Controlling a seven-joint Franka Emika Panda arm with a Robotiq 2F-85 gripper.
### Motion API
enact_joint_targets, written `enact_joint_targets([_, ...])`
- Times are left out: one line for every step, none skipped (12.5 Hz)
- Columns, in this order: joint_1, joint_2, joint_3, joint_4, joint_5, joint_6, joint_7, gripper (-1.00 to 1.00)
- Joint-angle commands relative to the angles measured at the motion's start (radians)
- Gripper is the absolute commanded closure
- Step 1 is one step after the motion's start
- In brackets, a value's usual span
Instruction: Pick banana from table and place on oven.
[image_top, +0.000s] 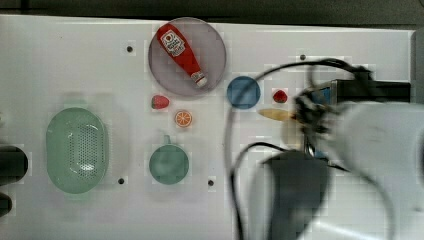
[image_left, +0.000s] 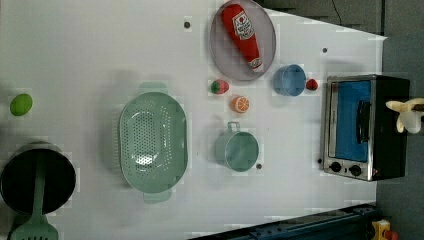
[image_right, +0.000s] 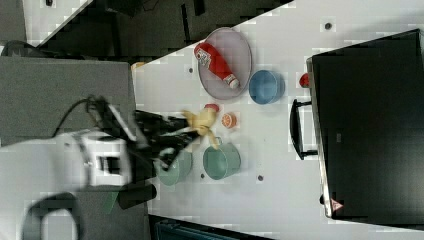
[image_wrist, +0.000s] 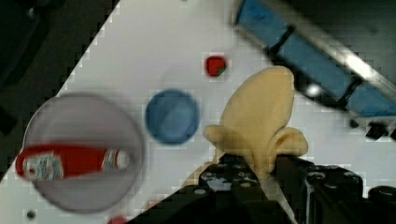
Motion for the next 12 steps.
enact_joint_targets([-0.053, 0.099, -0.106, -0.013, -0.013, 0.0, -0.173, 0.49])
enact_joint_targets([-0.054, 0.123, -0.142, -0.012, -0.018, 0.035, -0.192, 0.49])
enact_joint_targets([-0.055, 0.15, -0.172, -0.011, -0.033, 0.08, -0.231, 0.49])
enact_joint_targets([-0.056, 0.181, -0.198, -0.011, -0.052, 0.132, -0.28, 0.49])
enact_joint_targets([-0.056, 0.213, -0.219, -0.01, -0.064, 0.179, -0.323, 0.49])
enact_joint_targets([-0.057, 0.24, -0.234, -0.008, -0.066, 0.2, -0.35, 0.49])
enact_joint_targets([-0.057, 0.267, -0.248, -0.002, -0.066, 0.203, -0.352, 0.49])
enact_joint_targets([-0.059, 0.293, -0.264, 0.005, -0.066, 0.204, -0.352, 0.49])
enact_joint_targets([-0.06, 0.312, -0.272, 0.015, -0.066, 0.21, -0.357, 0.49])
enact_joint_targets([-0.06, 0.324, -0.272, 0.024, -0.066, 0.214, -0.36, 0.49])
enact_joint_targets([-0.06, 0.329, -0.269, 0.024, -0.064, 0.211, -0.36, 0.49])
enact_joint_targets([-0.06, 0.329, -0.268, 0.022, -0.064, 0.201, -0.36, 0.49])
